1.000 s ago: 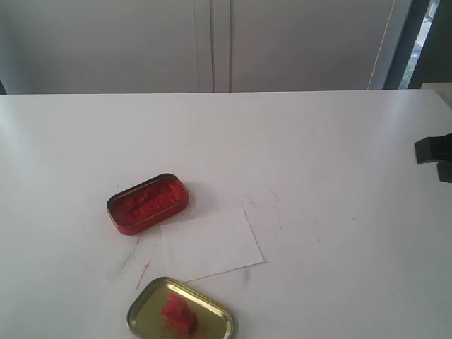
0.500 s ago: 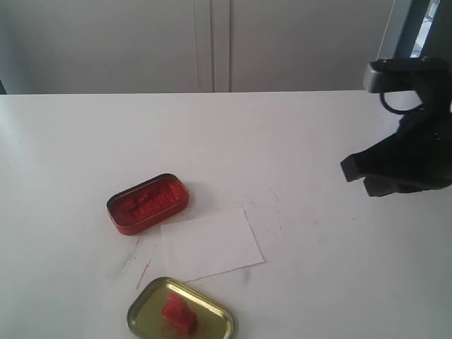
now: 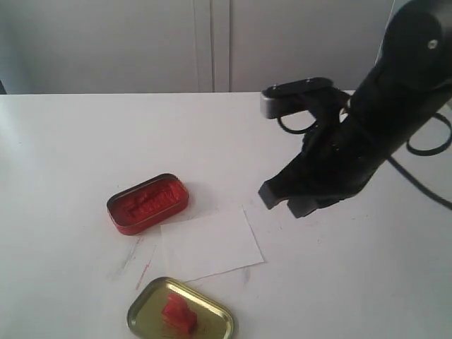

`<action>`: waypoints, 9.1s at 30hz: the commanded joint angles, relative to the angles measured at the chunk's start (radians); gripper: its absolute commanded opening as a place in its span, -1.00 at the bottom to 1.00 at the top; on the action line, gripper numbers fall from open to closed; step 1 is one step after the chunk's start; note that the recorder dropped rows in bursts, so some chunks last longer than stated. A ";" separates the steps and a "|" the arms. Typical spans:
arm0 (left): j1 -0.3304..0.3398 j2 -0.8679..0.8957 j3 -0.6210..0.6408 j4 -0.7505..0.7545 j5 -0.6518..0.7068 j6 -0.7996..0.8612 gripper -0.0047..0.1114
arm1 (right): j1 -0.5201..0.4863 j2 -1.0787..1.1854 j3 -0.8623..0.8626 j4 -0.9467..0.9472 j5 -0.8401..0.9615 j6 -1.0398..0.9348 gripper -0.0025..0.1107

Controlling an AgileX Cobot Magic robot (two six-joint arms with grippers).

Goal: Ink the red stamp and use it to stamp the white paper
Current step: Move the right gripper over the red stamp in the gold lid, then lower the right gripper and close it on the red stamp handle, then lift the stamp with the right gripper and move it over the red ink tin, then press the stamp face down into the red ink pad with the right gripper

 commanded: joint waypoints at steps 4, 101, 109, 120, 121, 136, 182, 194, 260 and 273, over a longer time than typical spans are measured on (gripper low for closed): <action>0.002 -0.005 0.008 -0.002 0.008 -0.004 -0.92 | 0.127 0.098 -0.068 0.007 0.009 -0.012 -0.96; 0.002 -0.005 0.008 -0.002 0.008 -0.004 -0.92 | 0.493 0.497 -0.210 -0.204 -0.118 0.180 -0.18; 0.002 -0.005 0.008 -0.002 0.008 -0.004 -0.92 | 0.493 0.499 -0.210 -0.204 -0.094 0.180 -0.35; 0.002 -0.005 0.008 -0.002 0.008 -0.004 -0.92 | 0.493 0.499 -0.250 -0.204 -0.068 0.180 -0.53; 0.002 -0.005 0.008 -0.002 0.008 -0.004 -0.92 | 0.493 0.499 -0.250 -0.204 -0.068 0.180 -0.57; 0.002 -0.005 0.008 -0.002 0.008 -0.004 -0.92 | 0.493 0.520 -0.250 -0.192 -0.063 0.180 -0.68; 0.002 -0.005 0.008 -0.002 0.008 -0.004 -0.92 | 0.350 0.397 -0.389 -0.204 0.015 0.066 -0.96; 0.002 -0.005 0.008 -0.002 0.008 -0.004 -0.92 | 0.245 0.543 -0.679 -0.196 0.119 -0.018 -0.96; 0.002 -0.005 0.008 -0.002 0.008 -0.004 -0.92 | 0.225 1.104 -1.116 -0.193 0.201 -0.136 -0.96; 0.002 -0.005 0.008 -0.002 0.008 -0.004 -0.92 | 0.225 1.142 -1.116 -0.155 0.220 -0.136 -0.96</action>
